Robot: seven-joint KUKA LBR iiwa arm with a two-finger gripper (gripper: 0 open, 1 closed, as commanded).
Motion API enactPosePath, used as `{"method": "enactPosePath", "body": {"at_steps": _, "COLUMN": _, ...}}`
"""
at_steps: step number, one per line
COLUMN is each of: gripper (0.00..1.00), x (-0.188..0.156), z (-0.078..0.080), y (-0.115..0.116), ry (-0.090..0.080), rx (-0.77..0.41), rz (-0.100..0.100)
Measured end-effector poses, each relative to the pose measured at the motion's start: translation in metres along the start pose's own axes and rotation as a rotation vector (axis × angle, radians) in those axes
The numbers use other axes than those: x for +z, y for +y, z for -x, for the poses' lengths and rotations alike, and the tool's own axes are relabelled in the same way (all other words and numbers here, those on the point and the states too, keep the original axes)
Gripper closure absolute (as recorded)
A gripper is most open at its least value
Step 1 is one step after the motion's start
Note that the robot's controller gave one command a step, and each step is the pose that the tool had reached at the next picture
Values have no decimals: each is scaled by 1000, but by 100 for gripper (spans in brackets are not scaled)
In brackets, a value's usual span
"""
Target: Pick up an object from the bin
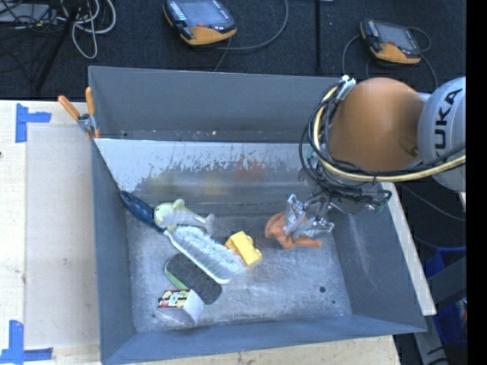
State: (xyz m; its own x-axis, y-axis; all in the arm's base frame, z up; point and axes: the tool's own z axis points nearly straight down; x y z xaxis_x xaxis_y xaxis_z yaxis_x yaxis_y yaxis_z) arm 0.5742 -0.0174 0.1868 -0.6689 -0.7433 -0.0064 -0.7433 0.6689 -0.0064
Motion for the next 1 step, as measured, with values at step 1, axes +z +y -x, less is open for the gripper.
{"method": "enactPosePath", "body": {"at_steps": 1, "gripper": 100, "x": 37, "z": 2, "y": 0, "ry": 6, "rx": -161, "rz": 9}}
